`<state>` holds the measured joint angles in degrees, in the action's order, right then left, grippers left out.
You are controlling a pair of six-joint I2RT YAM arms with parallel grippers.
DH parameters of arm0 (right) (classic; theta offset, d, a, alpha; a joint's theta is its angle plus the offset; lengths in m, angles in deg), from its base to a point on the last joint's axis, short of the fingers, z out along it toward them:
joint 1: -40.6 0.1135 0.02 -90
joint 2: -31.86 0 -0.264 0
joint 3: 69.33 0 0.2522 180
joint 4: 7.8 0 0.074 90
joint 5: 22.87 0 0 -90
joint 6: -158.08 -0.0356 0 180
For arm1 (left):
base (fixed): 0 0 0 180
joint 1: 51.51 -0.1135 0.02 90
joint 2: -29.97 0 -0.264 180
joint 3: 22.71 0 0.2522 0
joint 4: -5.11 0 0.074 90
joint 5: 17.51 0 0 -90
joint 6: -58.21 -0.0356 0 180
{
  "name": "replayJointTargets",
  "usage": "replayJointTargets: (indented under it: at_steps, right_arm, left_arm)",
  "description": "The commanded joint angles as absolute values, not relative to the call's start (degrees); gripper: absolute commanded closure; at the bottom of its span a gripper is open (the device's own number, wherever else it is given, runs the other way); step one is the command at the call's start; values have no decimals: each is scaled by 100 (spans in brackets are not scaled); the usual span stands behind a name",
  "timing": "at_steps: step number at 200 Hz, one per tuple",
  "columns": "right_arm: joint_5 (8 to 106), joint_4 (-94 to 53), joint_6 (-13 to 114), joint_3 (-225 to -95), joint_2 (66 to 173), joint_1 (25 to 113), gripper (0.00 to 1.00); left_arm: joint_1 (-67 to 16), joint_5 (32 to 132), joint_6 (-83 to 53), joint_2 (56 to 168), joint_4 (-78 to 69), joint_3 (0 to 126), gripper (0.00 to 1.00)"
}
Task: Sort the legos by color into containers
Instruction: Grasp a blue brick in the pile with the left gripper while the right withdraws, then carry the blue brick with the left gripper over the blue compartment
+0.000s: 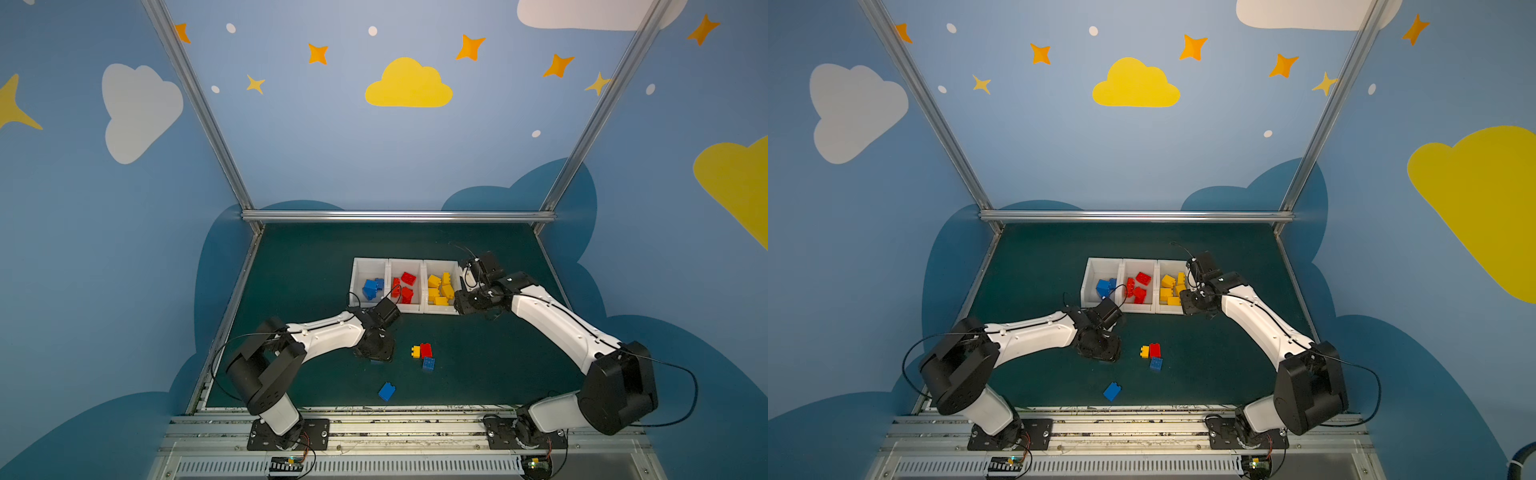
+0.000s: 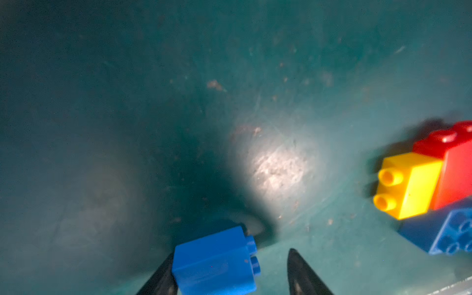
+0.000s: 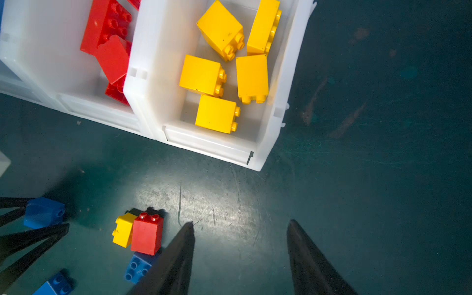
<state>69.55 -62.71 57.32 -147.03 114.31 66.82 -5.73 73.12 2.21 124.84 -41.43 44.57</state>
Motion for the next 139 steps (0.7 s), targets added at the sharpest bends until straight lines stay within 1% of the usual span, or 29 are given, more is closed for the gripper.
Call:
replayJointTargets:
  at_steps: [1, 25, 62, 104, 139]
  right_arm:
    - [6942, -6278, 5648, -14638, 11254, 6653, 42]
    - [6942, -6270, 5616, -14610, 11221, 6649, 42]
    - [6951, -6274, 5604, -14597, 11204, 6652, 42]
    - [6985, -6288, 5575, -14602, 11192, 6651, 42]
    - [6993, -6357, 5582, -14645, 11165, 6649, 43]
  left_arm:
    - [-475, 7250, 64, 12760, -4320, 4484, 40]
    - [-391, 7130, 54, 12866, -4354, 4479, 44]
    - [-292, 6907, 9, 12955, -4443, 4510, 54]
    - [-290, 6959, -48, 12886, -4398, 4596, 57]
    - [-363, 6922, -214, 12659, -4510, 4834, 58]
